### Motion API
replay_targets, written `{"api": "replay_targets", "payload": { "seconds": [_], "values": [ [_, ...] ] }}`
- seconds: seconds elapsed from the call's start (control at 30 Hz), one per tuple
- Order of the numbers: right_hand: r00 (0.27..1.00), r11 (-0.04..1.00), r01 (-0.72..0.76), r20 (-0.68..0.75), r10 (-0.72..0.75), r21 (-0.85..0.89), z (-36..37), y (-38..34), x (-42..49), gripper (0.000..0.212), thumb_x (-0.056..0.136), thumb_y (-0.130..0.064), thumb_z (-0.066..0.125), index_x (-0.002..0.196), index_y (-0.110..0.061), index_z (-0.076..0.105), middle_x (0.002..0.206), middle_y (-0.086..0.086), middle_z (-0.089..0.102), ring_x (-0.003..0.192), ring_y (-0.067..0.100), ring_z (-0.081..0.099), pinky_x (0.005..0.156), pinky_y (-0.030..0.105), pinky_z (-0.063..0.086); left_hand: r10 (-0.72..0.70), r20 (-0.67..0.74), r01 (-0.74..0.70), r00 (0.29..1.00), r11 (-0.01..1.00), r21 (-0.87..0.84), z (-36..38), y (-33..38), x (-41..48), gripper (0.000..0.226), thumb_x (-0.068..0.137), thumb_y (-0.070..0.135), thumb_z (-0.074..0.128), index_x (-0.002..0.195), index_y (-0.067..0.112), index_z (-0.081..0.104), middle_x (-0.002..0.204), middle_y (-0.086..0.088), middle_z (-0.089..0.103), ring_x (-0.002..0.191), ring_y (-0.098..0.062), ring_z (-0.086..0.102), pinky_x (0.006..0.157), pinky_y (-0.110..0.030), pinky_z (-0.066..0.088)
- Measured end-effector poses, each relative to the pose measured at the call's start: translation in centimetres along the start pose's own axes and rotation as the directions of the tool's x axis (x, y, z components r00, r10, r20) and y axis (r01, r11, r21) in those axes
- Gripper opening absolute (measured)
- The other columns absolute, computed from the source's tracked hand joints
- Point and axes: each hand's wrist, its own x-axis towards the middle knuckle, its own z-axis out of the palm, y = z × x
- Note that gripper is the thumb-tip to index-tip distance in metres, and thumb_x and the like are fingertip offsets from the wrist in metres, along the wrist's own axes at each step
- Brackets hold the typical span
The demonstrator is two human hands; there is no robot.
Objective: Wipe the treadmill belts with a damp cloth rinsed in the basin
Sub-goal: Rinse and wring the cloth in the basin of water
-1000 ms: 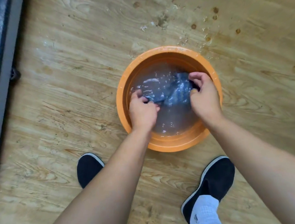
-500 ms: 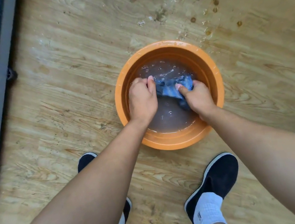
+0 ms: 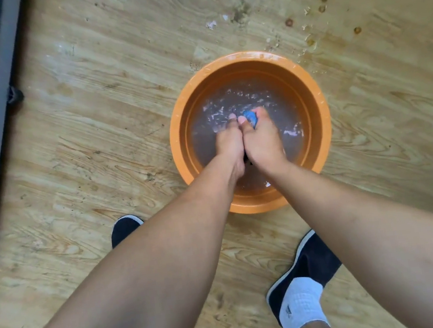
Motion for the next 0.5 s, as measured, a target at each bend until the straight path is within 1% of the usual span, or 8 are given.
{"api": "replay_targets", "payload": {
  "seconds": [0.07, 0.13, 0.23, 0.3, 0.33, 0.4, 0.47, 0.5],
  "values": [
    [1.0, 0.999, -0.024, -0.003, 0.024, -0.028, -0.5, -0.7, 1.3, 0.012, 0.102, -0.017, 0.052, 0.112, -0.019, 0.058, 0.101, 0.005, 0.07, 0.098, 0.03, 0.065, 0.079, 0.036, 0.045, -0.001, 0.054, -0.002, 0.999, 0.998, 0.06, -0.1, 0.5, -0.7, 0.024, 0.106, 0.038, 0.058, 0.097, 0.02, 0.07, 0.078, -0.002, 0.071, 0.066, -0.022, 0.065, 0.057, -0.027, 0.049],
    [0.995, 0.995, -0.09, 0.044, 0.089, 0.03, -1.3, -0.9, 2.7, 0.006, 0.101, -0.018, 0.055, 0.1, -0.022, 0.059, 0.094, 0.003, 0.069, 0.092, 0.028, 0.067, 0.073, 0.032, 0.047, 0.063, 0.104, -0.085, 0.993, 0.969, 0.232, -0.5, 0.9, -1.2, 0.032, 0.105, 0.05, 0.055, 0.108, 0.024, 0.072, 0.071, 0.001, 0.066, 0.059, -0.019, 0.058, 0.045, -0.02, 0.038],
    [0.978, 0.972, -0.196, 0.103, 0.184, 0.126, -1.8, -0.5, 3.3, 0.006, 0.104, -0.026, 0.057, 0.1, -0.021, 0.056, 0.087, 0.0, 0.065, 0.074, 0.015, 0.061, 0.065, 0.025, 0.048, 0.176, 0.151, -0.22, 0.973, 0.908, 0.357, -0.8, 1.4, -2.3, 0.051, 0.101, 0.071, 0.044, 0.103, 0.028, 0.071, 0.073, -0.002, 0.06, 0.065, -0.02, 0.056, 0.048, -0.021, 0.037],
    [0.94, 0.91, -0.341, 0.112, 0.323, 0.236, -1.9, 0.5, 3.5, 0.029, 0.102, -0.038, 0.059, 0.114, -0.011, 0.063, 0.102, 0.005, 0.074, 0.085, 0.02, 0.071, 0.083, 0.032, 0.059, 0.221, 0.147, -0.26, 0.964, 0.892, 0.371, -1.0, 1.0, -2.7, 0.054, 0.101, 0.071, 0.044, 0.092, 0.024, 0.068, 0.064, 0.003, 0.059, 0.061, -0.019, 0.055, 0.051, -0.024, 0.038],
    [0.913, 0.865, -0.408, 0.13, 0.387, 0.292, -1.9, 1.0, 3.6, 0.039, 0.1, -0.044, 0.059, 0.119, -0.01, 0.066, 0.107, 0.008, 0.076, 0.092, 0.026, 0.074, 0.091, 0.04, 0.061, 0.242, 0.113, -0.267, 0.964, 0.886, 0.38, -1.2, 0.5, -2.7, 0.05, 0.103, 0.064, 0.047, 0.093, 0.021, 0.069, 0.068, 0.003, 0.063, 0.064, -0.02, 0.059, 0.054, -0.027, 0.04],
    [0.906, 0.847, -0.42, 0.108, 0.408, 0.326, -1.8, 1.6, 3.3, 0.047, 0.099, -0.052, 0.056, 0.124, -0.014, 0.068, 0.117, 0.007, 0.075, 0.104, 0.03, 0.073, 0.102, 0.047, 0.056, 0.28, 0.055, -0.278, 0.958, 0.869, 0.409, -1.9, -0.3, -2.2, 0.037, 0.109, 0.049, 0.045, 0.107, 0.02, 0.069, 0.094, -0.003, 0.07, 0.09, -0.027, 0.067, 0.069, -0.033, 0.05],
    [0.965, 0.937, -0.257, 0.015, 0.261, 0.235, -1.7, 1.2, 2.0, 0.043, 0.105, -0.047, 0.051, 0.129, -0.015, 0.066, 0.128, 0.007, 0.071, 0.117, 0.029, 0.066, 0.108, 0.042, 0.049, 0.289, 0.045, -0.273, 0.956, 0.826, 0.494, -2.5, -0.6, -1.4, 0.038, 0.113, 0.039, 0.037, 0.134, 0.017, 0.059, 0.131, -0.011, 0.064, 0.125, -0.036, 0.06, 0.098, -0.04, 0.05],
    [0.99, 0.981, -0.133, -0.024, 0.138, 0.142, -1.8, 1.0, 1.3, 0.037, 0.107, -0.042, 0.049, 0.126, -0.013, 0.065, 0.126, 0.008, 0.07, 0.116, 0.03, 0.064, 0.103, 0.038, 0.048, 0.279, 0.079, -0.279, 0.957, 0.806, 0.522, -2.3, -0.7, -1.3, 0.039, 0.113, 0.035, 0.036, 0.14, 0.013, 0.055, 0.141, -0.014, 0.06, 0.132, -0.037, 0.056, 0.105, -0.039, 0.045]
  ]
}}
